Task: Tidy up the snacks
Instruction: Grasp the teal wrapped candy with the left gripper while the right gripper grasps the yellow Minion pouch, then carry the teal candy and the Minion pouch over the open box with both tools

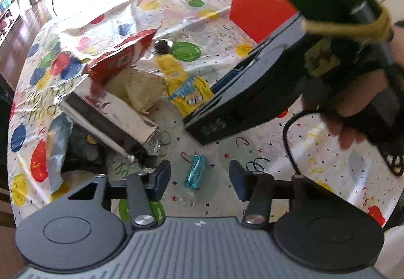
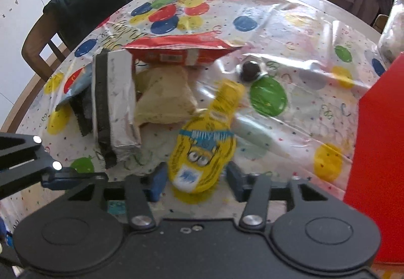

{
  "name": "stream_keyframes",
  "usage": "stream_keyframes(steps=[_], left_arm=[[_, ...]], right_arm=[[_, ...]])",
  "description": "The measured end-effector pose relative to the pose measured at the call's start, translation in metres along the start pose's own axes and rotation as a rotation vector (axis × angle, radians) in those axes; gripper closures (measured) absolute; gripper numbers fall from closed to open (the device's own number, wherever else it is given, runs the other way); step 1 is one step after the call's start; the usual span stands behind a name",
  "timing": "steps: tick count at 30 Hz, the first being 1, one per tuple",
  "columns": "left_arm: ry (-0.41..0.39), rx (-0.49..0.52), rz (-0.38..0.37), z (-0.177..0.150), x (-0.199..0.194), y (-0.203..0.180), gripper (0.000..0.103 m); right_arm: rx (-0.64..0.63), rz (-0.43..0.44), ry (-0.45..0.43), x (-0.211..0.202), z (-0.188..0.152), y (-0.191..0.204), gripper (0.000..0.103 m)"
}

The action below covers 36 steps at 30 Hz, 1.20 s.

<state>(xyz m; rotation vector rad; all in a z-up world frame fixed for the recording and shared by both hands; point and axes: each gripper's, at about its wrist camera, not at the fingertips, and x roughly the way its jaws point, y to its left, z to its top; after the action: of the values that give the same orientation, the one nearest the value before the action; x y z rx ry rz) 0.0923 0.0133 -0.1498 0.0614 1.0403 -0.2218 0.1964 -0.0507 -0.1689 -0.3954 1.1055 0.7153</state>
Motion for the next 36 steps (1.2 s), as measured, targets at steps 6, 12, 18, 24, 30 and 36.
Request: stream_keyframes(steps=[6, 12, 18, 24, 30, 36], left_arm=[[0.025, 0.056, 0.025, 0.002, 0.014, -0.005, 0.072], [0.024, 0.052, 0.024, 0.001, 0.014, -0.004, 0.090], [0.027, -0.009, 0.036, -0.003, 0.010, -0.004, 0.091], [0.015, -0.095, 0.028, -0.010, -0.003, -0.001, 0.091], [0.000, -0.144, 0.015, -0.021, -0.021, 0.002, 0.091], [-0.020, -0.147, 0.019, -0.029, -0.040, -0.001, 0.091]], right_arm=[[0.035, 0.010, -0.006, -0.005, -0.007, -0.017, 0.060], [0.077, 0.010, -0.020, -0.011, -0.014, -0.024, 0.060], [0.097, 0.013, -0.046, -0.026, -0.019, -0.022, 0.060], [0.098, 0.001, -0.077, -0.046, -0.033, -0.014, 0.061], [0.122, -0.019, -0.110, -0.067, -0.052, -0.005, 0.061], [0.139, -0.040, -0.149, -0.090, -0.071, 0.003, 0.061]])
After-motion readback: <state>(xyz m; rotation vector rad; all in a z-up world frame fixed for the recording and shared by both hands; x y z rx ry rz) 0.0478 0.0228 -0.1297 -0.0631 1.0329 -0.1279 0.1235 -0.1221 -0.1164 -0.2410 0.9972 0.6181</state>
